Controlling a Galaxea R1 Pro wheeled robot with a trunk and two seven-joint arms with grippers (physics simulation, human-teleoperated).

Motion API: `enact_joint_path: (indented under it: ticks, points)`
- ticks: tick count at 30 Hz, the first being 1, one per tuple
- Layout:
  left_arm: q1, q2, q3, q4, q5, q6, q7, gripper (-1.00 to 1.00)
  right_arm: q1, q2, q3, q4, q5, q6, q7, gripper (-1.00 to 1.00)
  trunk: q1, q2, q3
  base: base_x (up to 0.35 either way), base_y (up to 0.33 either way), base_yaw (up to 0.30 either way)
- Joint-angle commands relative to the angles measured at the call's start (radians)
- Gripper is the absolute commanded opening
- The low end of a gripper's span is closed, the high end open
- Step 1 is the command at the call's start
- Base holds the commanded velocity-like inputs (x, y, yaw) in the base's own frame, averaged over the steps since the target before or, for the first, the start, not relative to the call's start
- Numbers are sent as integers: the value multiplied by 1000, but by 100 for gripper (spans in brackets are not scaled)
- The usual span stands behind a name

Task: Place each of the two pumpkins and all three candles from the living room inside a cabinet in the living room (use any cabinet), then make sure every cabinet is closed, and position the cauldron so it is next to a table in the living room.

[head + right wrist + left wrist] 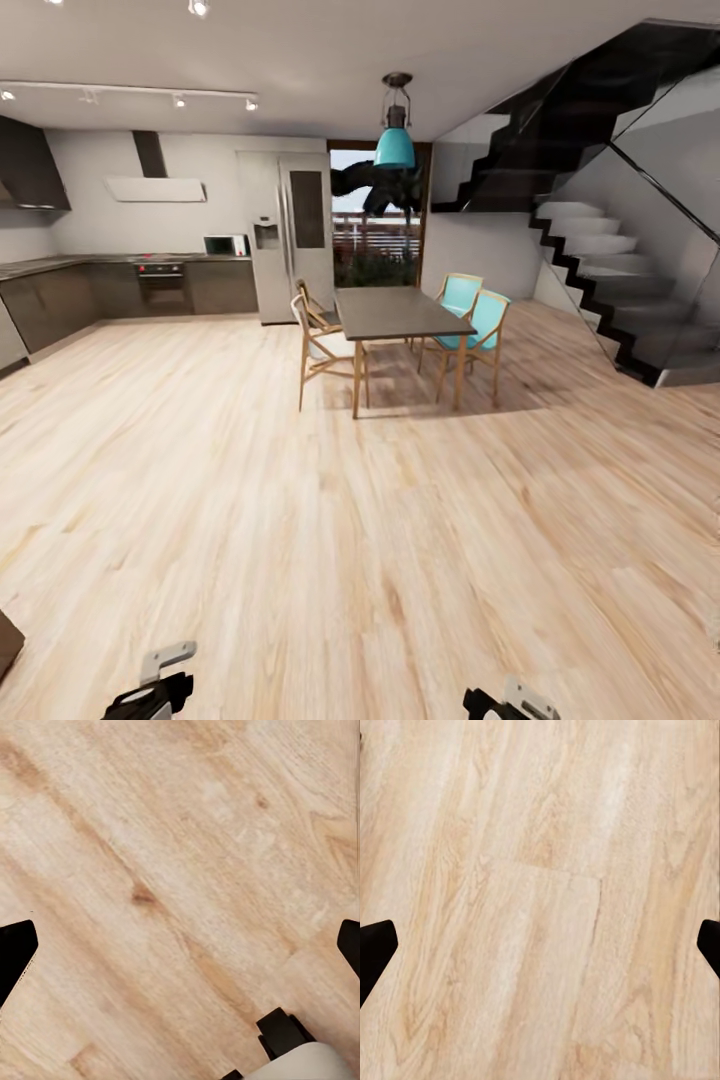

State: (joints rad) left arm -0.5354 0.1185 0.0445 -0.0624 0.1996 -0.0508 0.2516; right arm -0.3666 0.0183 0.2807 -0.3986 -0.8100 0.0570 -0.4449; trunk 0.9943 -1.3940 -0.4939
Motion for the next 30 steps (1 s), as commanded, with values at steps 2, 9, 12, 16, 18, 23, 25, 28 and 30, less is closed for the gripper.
enact_joint_path:
  ticks: [2, 9, 12, 16, 18, 23, 25, 28, 30]
  points:
    - [0, 0, 0, 4, 0, -2, 0, 100, 0, 0, 0, 3, -1, -1, 0, 100, 0, 0, 0, 323, -3, -259]
    - [0, 0, 0, 6, 0, -4, 0, 100, 0, 0, 0, 4, -1, -2, 0, 100, 0, 0, -1, 323, -1, -273]
    - [0, 0, 0, 6, 0, -4, 0, 100, 0, 0, 0, 4, -1, -2, 0, 100, 0, 0, -1, 323, 0, -278]
    - [0, 1, -1, 6, 0, -4, 0, 100, 0, 0, 0, 4, -1, -2, 0, 100, 0, 0, -1, 323, 0, -279]
    - [0, 1, -1, 6, 0, -4, 0, 100, 0, 0, 0, 4, -1, -2, 0, 100, 0, 0, -1, 324, 0, -279]
    - [0, 0, -1, 6, 0, -4, 0, 100, 0, 0, 0, 4, -1, -2, 0, 100, 0, 0, -1, 327, 0, -279]
    - [0, 0, -1, 6, 0, -4, 0, 100, 0, 0, 0, 4, -1, -2, 0, 100, 0, 0, -1, 330, 0, -279]
    - [0, 0, -1, 6, 0, -4, 0, 100, 0, 0, 0, 4, -1, -2, 0, 100, 0, 0, -1, 330, 0, -279]
    - [0, 0, -1, 6, 0, -4, 0, 100, 0, 0, 0, 4, -1, -2, 0, 100, 0, 0, -1, 330, 0, -279]
